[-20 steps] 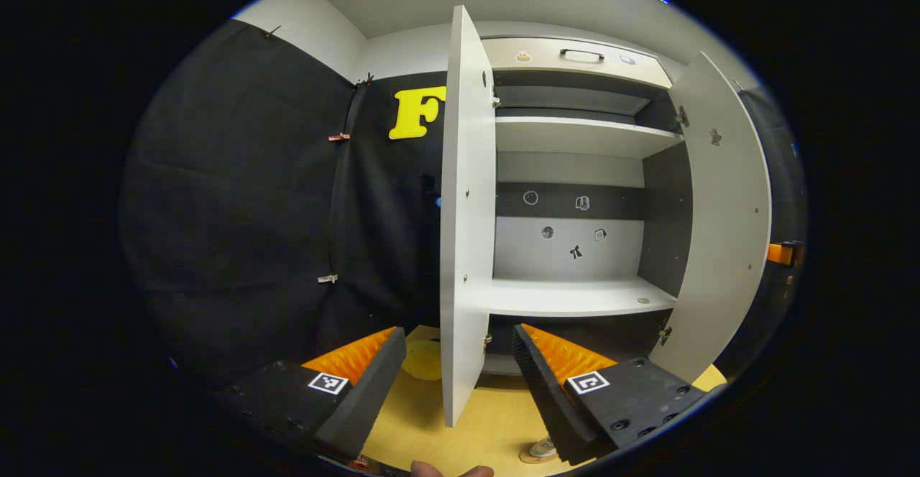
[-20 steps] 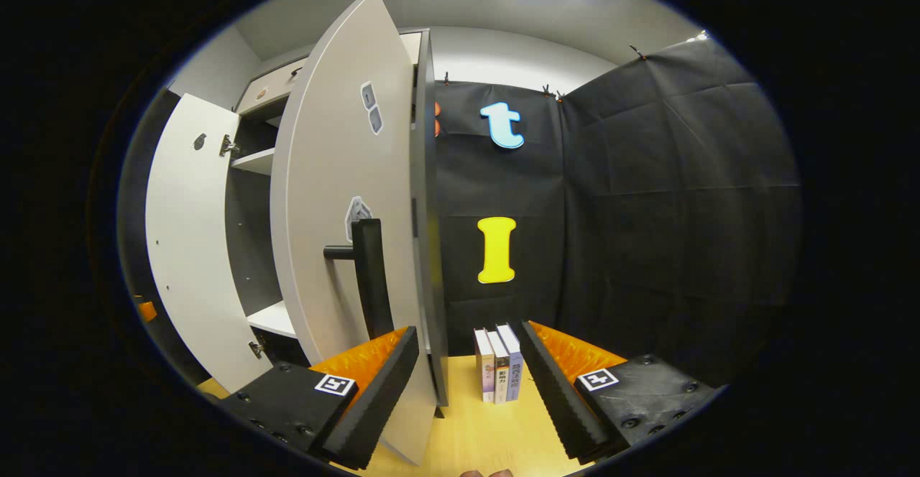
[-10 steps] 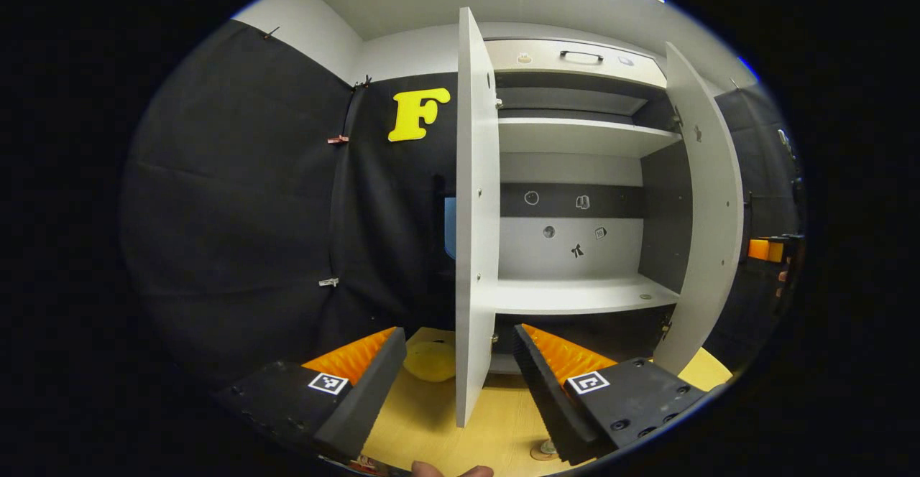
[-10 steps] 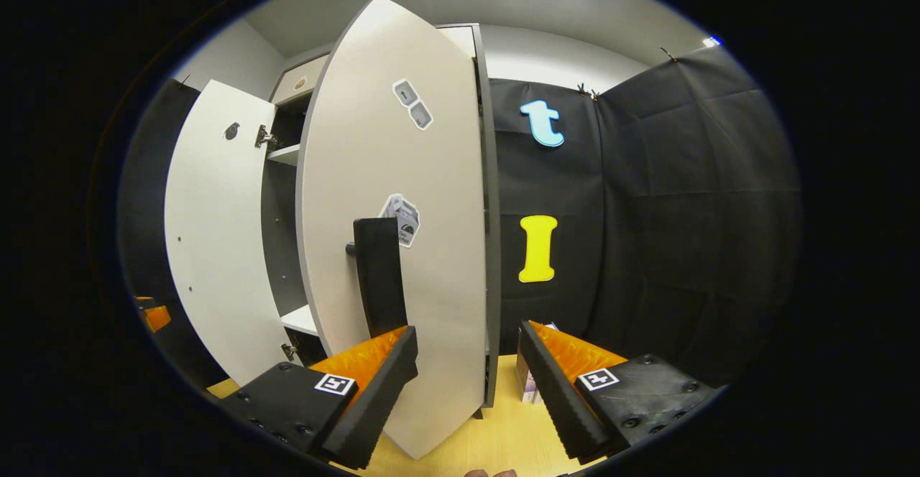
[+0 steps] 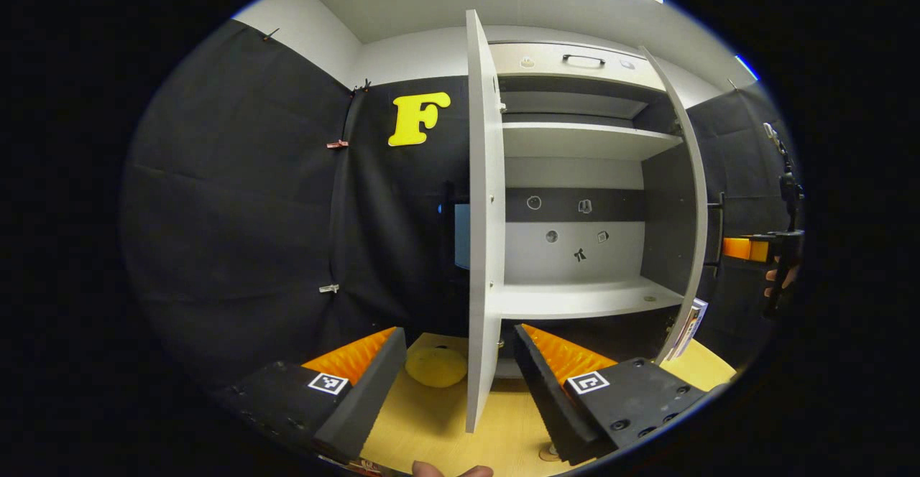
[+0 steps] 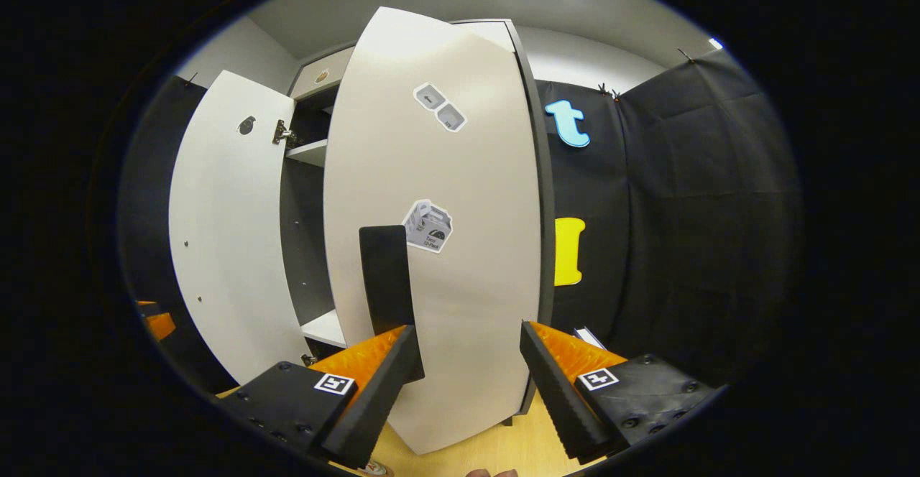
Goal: Grasp the bottle in the cabinet with the left hand and place it on the coaster, then close the right door with the right hand and the left door with the left hand.
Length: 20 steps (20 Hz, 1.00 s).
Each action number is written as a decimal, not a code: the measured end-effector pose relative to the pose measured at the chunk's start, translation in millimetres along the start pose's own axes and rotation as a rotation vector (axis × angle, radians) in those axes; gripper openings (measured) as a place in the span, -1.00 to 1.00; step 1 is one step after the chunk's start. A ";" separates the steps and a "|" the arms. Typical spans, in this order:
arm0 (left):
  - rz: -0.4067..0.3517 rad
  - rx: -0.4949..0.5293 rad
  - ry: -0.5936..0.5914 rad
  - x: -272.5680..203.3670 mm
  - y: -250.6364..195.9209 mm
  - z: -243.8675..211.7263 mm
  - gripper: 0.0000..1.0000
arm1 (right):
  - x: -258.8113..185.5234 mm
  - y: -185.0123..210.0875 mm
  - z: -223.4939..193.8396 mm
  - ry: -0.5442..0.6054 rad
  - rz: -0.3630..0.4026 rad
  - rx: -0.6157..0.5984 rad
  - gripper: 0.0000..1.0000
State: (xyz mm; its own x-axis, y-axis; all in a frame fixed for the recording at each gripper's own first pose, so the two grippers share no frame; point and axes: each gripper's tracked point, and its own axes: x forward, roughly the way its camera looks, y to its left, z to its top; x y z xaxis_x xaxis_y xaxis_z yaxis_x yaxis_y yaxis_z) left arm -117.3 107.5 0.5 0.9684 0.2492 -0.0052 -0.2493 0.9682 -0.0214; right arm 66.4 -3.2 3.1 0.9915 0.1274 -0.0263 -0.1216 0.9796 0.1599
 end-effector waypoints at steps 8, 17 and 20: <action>0.005 -0.013 0.004 -2.5 -0.6 -1.5 0.89 | 30.4 24.2 -3.6 -0.018 -0.015 -0.037 0.94; 0.064 -0.017 -0.006 -4.4 5.0 -1.9 0.89 | 64.8 43.6 -7.7 -0.025 -0.001 -0.024 0.94; 0.084 -0.020 -0.004 -2.6 8.4 -1.5 0.89 | 75.6 47.7 -8.8 -0.026 -0.002 -0.023 0.93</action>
State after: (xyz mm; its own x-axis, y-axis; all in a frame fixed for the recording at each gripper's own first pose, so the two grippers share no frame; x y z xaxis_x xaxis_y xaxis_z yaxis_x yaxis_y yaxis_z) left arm -121.9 115.0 -1.1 0.9442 0.3293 -0.0042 -0.3292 0.9434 -0.0410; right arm 135.1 54.6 0.0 0.9926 0.1213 -0.0005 -0.1201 0.9832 0.1371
